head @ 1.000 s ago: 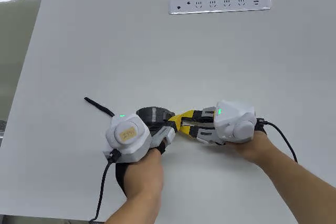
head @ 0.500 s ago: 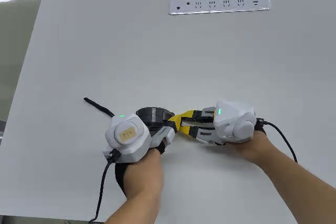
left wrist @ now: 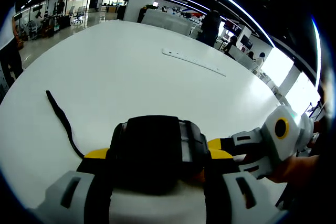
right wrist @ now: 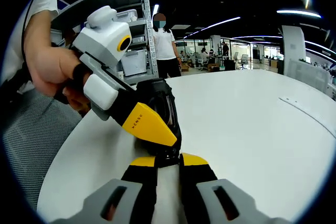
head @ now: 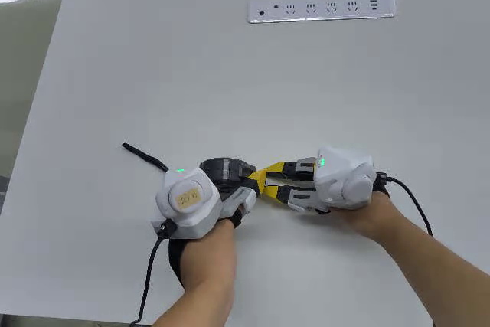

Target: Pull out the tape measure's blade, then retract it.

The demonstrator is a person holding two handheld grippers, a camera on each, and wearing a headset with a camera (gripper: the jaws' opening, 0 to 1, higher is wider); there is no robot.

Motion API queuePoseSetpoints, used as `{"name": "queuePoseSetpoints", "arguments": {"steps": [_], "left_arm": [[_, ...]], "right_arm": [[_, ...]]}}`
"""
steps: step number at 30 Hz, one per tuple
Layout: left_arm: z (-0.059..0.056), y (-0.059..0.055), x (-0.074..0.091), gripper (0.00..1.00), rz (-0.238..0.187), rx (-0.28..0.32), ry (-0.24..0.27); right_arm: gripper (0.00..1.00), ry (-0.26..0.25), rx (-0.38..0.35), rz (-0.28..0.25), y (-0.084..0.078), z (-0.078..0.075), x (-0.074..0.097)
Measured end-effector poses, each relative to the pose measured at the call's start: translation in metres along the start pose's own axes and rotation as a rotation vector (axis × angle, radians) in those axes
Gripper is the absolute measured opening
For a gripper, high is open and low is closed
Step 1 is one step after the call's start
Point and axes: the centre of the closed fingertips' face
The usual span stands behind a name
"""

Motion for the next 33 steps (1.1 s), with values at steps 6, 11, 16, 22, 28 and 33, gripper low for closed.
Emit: {"name": "queuePoseSetpoints", "arguments": {"steps": [6, 11, 16, 22, 28, 33], "left_arm": [[-0.0006, -0.0015, 0.0003, 0.70, 0.008, -0.030, -0.005], [-0.0011, -0.0016, 0.0003, 0.71, 0.008, -0.030, -0.012], [-0.0011, -0.0014, 0.0002, 0.71, 0.006, -0.029, -0.013], [-0.0011, -0.0009, 0.0008, 0.71, 0.004, -0.018, -0.020], [-0.0013, -0.0012, 0.0015, 0.73, 0.009, -0.023, -0.029], [-0.0031, -0.0018, 0.0017, 0.75, 0.012, -0.028, -0.039]], "right_arm": [[0.19, -0.003, -0.005, -0.003, 0.0010, -0.0015, 0.0012], [0.21, -0.006, -0.007, -0.003, 0.0017, -0.0023, 0.0022], [0.23, -0.009, -0.007, -0.003, 0.0024, -0.0028, 0.0023], [0.25, -0.011, -0.008, -0.004, 0.0028, -0.0030, 0.0024], [0.29, -0.016, -0.015, -0.008, 0.0033, -0.0022, 0.0033], [0.31, -0.020, -0.017, -0.010, 0.0039, -0.0014, 0.0038]]}}
Point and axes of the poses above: the centre of the closed fingertips' face, and the gripper's own axes: x roughly backward along the fingers, z roughly to its left, y roughly out of its top, and after that the axes turned 6 degrees about x, right-handed
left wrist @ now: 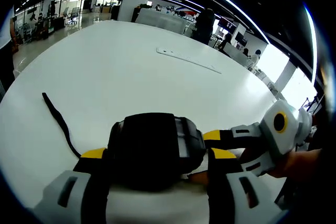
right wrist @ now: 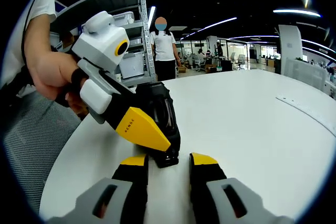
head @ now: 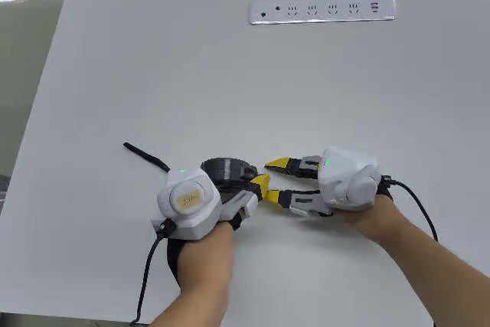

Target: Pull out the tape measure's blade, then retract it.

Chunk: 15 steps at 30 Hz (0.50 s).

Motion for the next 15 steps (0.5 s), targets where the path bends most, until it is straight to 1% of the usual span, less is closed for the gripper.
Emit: {"name": "queuePoseSetpoints", "arguments": {"steps": [10, 15], "left_arm": [[-0.0034, -0.0028, 0.0011, 0.79, 0.010, -0.025, -0.016], [-0.0046, -0.0032, 0.0019, 0.80, 0.012, -0.027, -0.022]], "right_arm": [[0.35, -0.005, -0.012, 0.001, -0.0002, 0.0028, 0.0026], [0.35, -0.008, -0.016, 0.003, -0.0002, 0.0036, 0.0036]]}}
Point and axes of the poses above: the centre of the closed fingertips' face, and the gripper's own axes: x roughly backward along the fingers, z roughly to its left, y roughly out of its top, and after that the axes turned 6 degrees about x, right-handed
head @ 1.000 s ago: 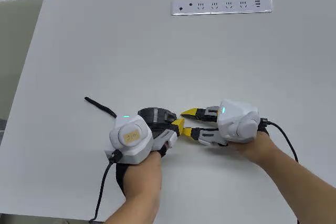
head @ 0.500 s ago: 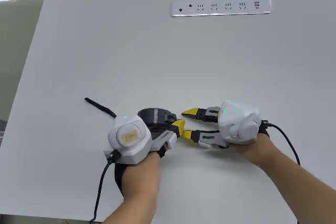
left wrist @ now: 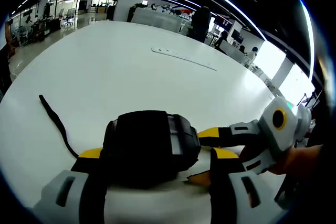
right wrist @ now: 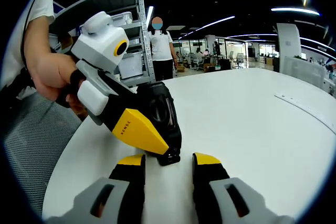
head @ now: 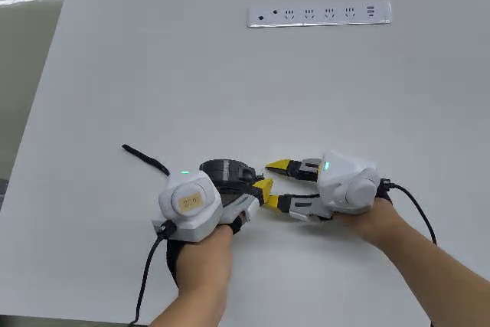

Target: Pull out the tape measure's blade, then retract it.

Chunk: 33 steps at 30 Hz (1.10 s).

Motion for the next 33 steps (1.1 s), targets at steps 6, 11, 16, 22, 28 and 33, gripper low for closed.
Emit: {"name": "queuePoseSetpoints", "arguments": {"steps": [6, 11, 16, 22, 28, 33], "left_arm": [[-0.001, -0.001, 0.002, 0.79, 0.012, -0.017, -0.018], [-0.002, -0.004, 0.005, 0.78, 0.037, -0.059, -0.064], [-0.001, -0.004, 0.008, 0.76, 0.051, -0.118, -0.094], [-0.001, -0.003, 0.012, 0.77, 0.054, -0.165, -0.131], [-0.003, -0.001, 0.018, 0.77, 0.055, -0.200, -0.183], [-0.001, 0.000, 0.022, 0.78, 0.056, -0.244, -0.214]], "right_arm": [[0.35, -0.007, -0.006, 0.002, 0.001, -0.001, 0.003], [0.37, -0.027, -0.036, 0.001, 0.004, -0.006, 0.010], [0.38, -0.042, -0.053, 0.001, 0.006, -0.005, 0.017], [0.39, -0.060, -0.079, 0.006, 0.007, -0.004, 0.024], [0.41, -0.081, -0.097, 0.002, 0.011, 0.000, 0.030], [0.43, -0.103, -0.114, 0.010, 0.010, 0.002, 0.037]]}}
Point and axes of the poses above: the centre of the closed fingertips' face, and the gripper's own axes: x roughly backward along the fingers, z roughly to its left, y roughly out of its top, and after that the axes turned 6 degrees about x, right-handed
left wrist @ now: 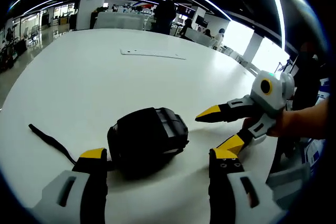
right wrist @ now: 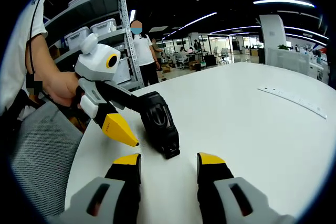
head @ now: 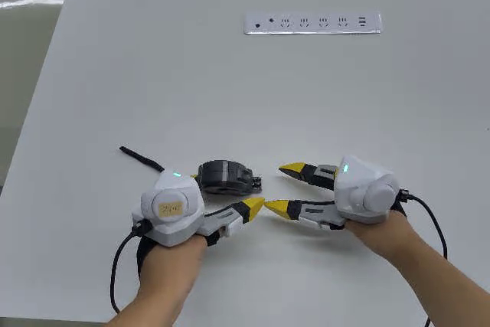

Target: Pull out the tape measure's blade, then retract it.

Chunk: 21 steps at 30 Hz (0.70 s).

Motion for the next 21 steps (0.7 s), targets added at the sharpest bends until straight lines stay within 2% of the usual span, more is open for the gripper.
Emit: {"name": "queuePoseSetpoints", "arguments": {"steps": [4, 8, 13, 15, 21], "left_arm": [[0.002, -0.002, 0.004, 0.78, -0.001, -0.025, -0.029], [0.001, -0.004, 0.009, 0.77, 0.015, -0.102, -0.060], [0.003, -0.002, 0.018, 0.78, 0.000, -0.099, -0.081], [0.002, -0.002, 0.021, 0.78, -0.005, -0.094, -0.104], [0.004, -0.003, 0.030, 0.78, -0.001, -0.124, -0.129]], "right_arm": [[0.44, -0.034, -0.023, 0.000, 0.000, -0.002, 0.008], [0.45, -0.061, -0.029, 0.000, 0.001, -0.003, 0.016], [0.45, -0.089, -0.027, -0.004, 0.004, -0.004, 0.026], [0.46, -0.100, -0.034, -0.006, 0.004, -0.004, 0.029], [0.47, -0.134, -0.050, -0.004, 0.003, -0.003, 0.042]]}}
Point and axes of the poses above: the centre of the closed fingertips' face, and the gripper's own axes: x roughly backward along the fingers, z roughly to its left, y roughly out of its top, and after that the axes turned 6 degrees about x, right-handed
